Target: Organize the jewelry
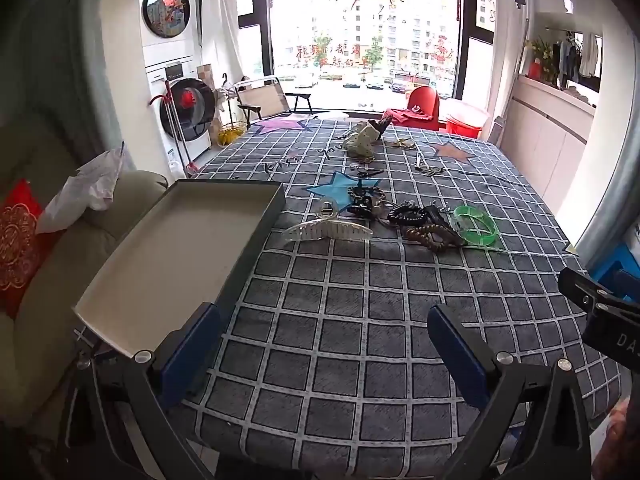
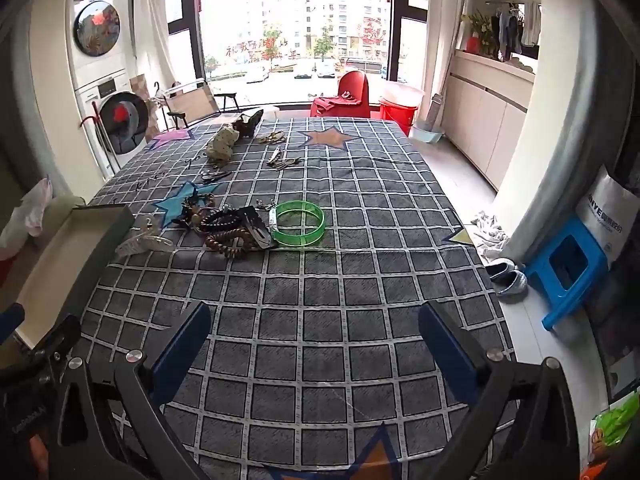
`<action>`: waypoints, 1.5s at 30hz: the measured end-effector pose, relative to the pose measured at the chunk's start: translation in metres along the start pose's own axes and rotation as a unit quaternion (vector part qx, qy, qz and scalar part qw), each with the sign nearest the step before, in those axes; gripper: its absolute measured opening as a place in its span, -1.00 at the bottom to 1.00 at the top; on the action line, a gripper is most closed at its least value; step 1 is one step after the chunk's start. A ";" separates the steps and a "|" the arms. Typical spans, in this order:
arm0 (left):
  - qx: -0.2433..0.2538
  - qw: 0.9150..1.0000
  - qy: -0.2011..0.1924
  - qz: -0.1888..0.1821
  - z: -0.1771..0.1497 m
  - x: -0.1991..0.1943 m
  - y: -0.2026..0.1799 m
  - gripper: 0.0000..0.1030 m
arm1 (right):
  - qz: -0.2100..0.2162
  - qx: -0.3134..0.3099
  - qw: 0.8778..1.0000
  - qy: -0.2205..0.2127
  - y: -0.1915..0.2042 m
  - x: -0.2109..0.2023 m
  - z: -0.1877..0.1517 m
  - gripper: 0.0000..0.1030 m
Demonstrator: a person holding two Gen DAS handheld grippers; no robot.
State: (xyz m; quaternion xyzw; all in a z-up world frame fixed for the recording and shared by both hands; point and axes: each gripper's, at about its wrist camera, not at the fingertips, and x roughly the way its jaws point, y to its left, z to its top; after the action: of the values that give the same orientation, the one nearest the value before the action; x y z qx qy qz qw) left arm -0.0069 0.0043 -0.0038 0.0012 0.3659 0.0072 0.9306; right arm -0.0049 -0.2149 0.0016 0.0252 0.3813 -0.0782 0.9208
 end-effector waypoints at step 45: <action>0.022 1.000 -0.006 0.021 -0.007 -0.004 -0.006 1.00 | 0.006 -0.003 1.000 0.021 0.003 0.009 -0.010 1.00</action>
State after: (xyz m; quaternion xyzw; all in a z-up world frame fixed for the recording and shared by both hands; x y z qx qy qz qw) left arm -0.0148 -0.0022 -0.0065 0.0297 0.3601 0.0185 0.9323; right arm -0.0049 -0.2115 -0.0118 0.0259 0.4005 -0.0710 0.9132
